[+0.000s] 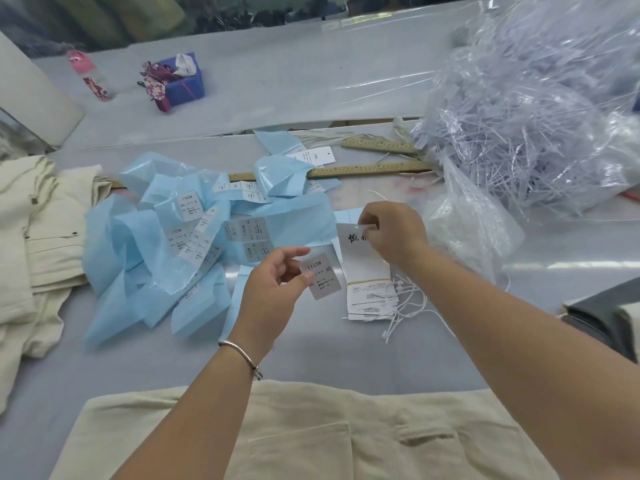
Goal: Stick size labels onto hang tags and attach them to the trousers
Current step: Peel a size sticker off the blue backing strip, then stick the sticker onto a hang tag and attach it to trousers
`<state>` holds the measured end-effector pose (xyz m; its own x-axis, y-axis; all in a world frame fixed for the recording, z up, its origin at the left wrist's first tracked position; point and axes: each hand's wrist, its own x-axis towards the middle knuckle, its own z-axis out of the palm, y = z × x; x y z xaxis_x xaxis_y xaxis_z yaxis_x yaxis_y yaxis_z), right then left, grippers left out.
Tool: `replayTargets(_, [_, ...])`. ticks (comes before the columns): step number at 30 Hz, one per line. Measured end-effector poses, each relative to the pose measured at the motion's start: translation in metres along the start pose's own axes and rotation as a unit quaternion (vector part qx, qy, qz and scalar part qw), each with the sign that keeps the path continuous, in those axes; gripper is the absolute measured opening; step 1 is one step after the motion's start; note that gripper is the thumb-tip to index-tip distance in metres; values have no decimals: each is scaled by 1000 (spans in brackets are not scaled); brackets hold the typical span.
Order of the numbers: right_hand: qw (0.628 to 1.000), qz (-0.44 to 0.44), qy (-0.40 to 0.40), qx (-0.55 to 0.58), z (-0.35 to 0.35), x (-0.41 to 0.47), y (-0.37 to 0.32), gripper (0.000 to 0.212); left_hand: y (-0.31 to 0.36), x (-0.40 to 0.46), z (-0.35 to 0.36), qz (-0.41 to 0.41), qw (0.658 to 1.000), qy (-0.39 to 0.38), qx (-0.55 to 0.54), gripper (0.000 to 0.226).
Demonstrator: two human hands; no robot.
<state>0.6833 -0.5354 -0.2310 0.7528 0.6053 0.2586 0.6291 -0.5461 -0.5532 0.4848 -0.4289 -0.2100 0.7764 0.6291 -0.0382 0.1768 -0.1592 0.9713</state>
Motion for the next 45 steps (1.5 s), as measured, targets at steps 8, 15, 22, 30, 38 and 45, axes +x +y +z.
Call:
replayTargets(8, [934, -24, 310, 177, -78, -58, -83, 15, 26, -47, -52, 32, 997, -61, -33, 30])
replayTargets(15, [958, 21, 258, 125, -86, -168, -131, 37, 58, -100, -119, 66, 991, -84, -76, 30])
replayTargets(22, [969, 150, 112, 160, -45, -247, -205, 61, 65, -140, -157, 46, 980, -173, -86, 36])
replayTargets(30, [947, 174, 200, 180, -45, -276, -264, 55, 56, -178, -180, 32, 973, -213, -88, 31])
replayTargets(38, [913, 202, 191, 300, -48, -280, -271, 37, 61, -188, -196, 40, 976, -197, -80, 31])
replayTargets(45, [839, 224, 113, 483, -46, -293, -268, 35, 65, -197, -189, 67, 976, -174, -110, 38])
